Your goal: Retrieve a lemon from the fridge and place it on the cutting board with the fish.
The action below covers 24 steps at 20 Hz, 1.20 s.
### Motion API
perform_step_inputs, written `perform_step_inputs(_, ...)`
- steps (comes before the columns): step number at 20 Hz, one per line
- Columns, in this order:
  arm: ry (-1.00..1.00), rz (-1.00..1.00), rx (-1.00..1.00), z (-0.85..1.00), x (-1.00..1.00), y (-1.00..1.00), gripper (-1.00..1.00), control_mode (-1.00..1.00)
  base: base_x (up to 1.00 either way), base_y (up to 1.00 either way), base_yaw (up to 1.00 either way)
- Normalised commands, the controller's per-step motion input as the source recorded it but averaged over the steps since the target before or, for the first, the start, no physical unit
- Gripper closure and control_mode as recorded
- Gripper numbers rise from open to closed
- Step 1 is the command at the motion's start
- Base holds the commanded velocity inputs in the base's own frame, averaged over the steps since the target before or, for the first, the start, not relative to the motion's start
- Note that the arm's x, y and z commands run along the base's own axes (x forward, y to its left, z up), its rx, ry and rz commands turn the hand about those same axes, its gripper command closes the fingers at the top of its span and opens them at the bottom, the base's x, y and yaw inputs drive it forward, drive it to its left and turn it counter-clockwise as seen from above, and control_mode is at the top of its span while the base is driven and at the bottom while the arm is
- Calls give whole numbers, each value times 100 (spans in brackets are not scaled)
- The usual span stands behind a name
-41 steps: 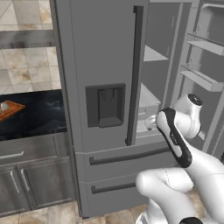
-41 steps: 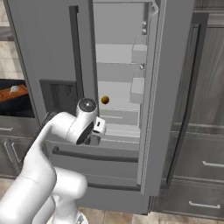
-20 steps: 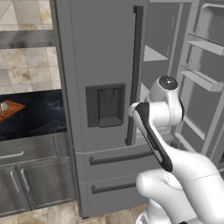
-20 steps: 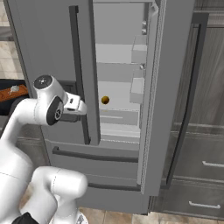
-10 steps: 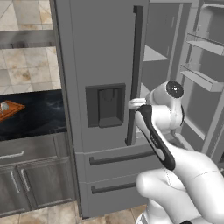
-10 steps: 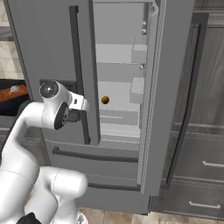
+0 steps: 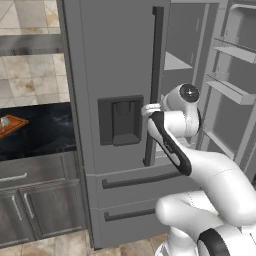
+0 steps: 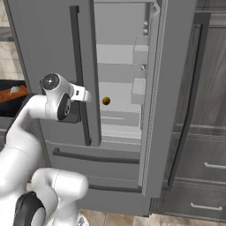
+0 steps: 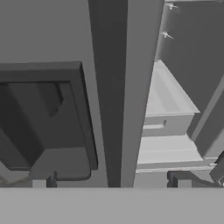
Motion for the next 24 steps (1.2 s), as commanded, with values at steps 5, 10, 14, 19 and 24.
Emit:
perform_step_inputs(5,-1,-1,0,0,41,0,-100,-100,0,0,0)
perform_step_inputs(10,-4,0,0,0,41,0,-100,-100,0,0,0)
perform_step_inputs(14,-4,0,0,0,48,0,-100,-100,0,0,0)
perform_step_inputs(19,-4,0,0,0,48,1,-100,-100,0,0,0)
perform_step_inputs(24,-8,0,0,0,43,5,-100,-100,0,0,0)
